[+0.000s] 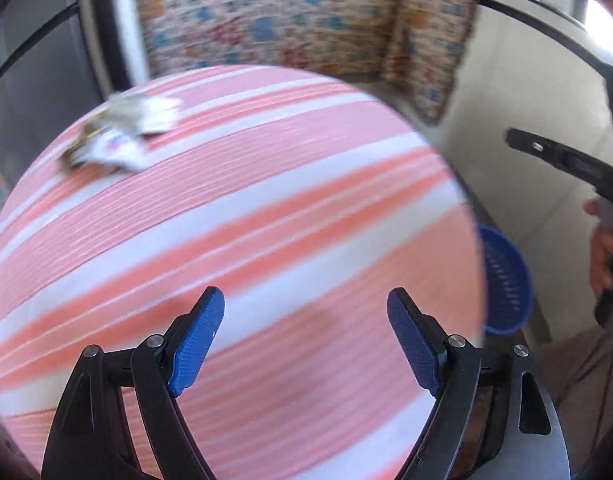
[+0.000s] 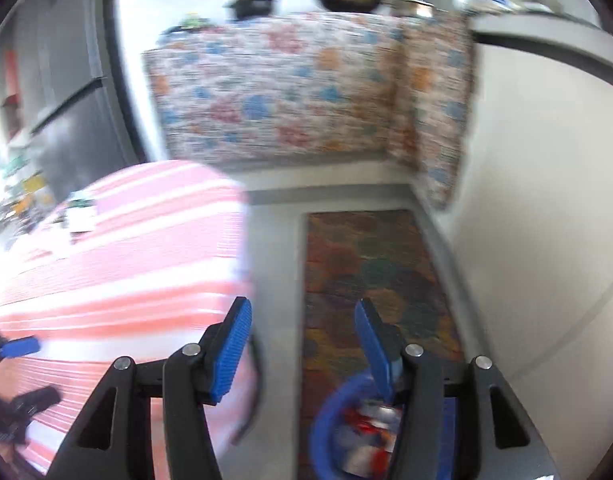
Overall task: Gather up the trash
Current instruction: 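Move both tools back over the table toward the snack packets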
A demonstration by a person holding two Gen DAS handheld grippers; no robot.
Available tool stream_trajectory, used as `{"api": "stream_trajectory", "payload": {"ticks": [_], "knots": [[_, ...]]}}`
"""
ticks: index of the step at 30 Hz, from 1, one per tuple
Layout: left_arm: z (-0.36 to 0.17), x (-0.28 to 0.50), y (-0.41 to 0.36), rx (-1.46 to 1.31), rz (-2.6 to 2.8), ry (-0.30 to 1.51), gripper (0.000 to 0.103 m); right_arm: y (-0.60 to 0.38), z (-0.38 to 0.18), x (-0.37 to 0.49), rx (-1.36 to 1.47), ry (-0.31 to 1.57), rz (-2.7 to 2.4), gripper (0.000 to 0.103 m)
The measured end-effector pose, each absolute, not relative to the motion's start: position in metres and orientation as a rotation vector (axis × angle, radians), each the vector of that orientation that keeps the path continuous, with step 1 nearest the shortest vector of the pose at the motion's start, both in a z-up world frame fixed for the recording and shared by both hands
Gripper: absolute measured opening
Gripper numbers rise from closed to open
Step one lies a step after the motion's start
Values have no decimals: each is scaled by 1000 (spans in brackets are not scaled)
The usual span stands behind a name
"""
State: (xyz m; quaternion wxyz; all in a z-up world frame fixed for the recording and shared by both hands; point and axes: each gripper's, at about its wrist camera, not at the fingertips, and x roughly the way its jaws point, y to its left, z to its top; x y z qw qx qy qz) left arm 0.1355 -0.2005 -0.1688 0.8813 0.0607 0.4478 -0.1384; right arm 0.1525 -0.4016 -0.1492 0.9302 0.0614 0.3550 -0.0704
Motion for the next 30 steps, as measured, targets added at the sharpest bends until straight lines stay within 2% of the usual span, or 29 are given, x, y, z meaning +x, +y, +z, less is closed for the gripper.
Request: {"api": "stream_trajectory", "payload": {"ticks": [9,11,13,15,16,19,30], "knots": [[-187,167,-90,66,-68,957,85,-260,-183,191,-64,808,135,55],[-189,171,-78,58,-55,946,90,-245,-190,197,-75,824,160,55],[-191,180,-67,75,-31,939,91,-231,-196,203,-88,840,177,55],[-193,193,-61,91,-25,930,102,-219,-203,209,-100,861,196,55],[-194,198,-57,87,-16,927,103,-214,-207,206,-104,874,204,56],[-196,207,-42,34,-8,940,103,-207,-213,205,-116,868,214,70],[-195,206,-42,30,-9,940,103,-207,-219,203,-129,829,246,79]]}}
